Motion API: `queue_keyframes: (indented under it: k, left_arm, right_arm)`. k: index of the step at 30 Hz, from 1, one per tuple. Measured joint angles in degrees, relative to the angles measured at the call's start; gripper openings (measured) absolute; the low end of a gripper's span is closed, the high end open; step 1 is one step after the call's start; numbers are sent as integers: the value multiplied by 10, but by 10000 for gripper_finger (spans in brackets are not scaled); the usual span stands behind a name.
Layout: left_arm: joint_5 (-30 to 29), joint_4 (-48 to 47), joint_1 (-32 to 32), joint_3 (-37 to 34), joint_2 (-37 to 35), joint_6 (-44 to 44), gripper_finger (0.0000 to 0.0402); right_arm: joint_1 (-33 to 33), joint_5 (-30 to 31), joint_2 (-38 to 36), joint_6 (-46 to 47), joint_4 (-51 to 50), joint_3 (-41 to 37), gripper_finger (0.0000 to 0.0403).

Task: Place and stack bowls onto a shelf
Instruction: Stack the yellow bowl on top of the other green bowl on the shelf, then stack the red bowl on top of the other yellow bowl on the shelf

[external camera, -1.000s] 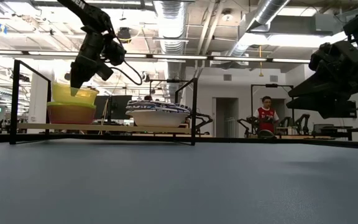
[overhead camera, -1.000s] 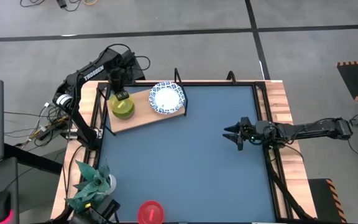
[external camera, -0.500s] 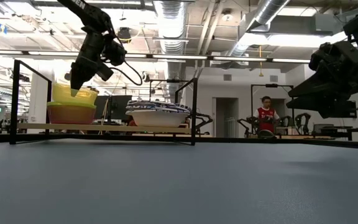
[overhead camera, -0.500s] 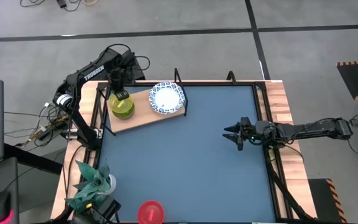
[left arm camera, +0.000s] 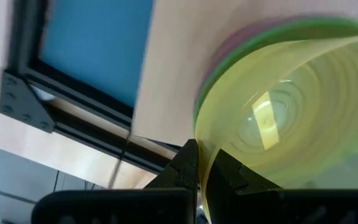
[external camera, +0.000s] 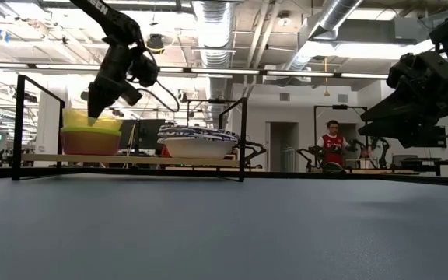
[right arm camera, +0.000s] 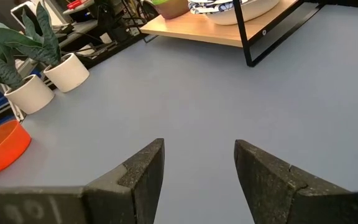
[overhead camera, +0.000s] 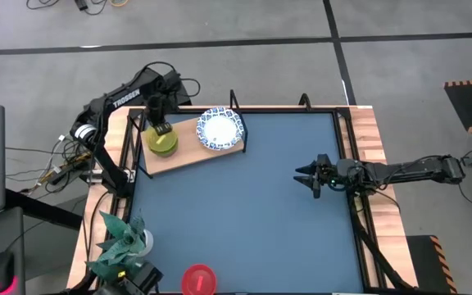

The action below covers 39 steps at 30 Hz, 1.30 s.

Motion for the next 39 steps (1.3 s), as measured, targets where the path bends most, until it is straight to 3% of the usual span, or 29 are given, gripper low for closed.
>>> queue_keyframes:
  k: [9,16,24,31,35,39]
  left_arm:
    - [0,40,-12,-23,-4,16,0]
    - [34,39,-9,-24,-4,34,10]
    - [68,18,-7,-16,-4,74,93]
    - [117,-21,8,48,-4,61,154]
    - [203,-46,12,79,-4,39,157]
    - [354,-68,3,82,-4,-12,147]
  right_arm:
    - [0,0,0,0,0,0,220]
    - [0,0,0,0,0,0,220]
    - [0,0,0,0,0,0,220]
    - [0,0,0,0,0,0,220]
    - [0,0,0,0,0,0,220]
    - [0,0,0,2,0,0,220]
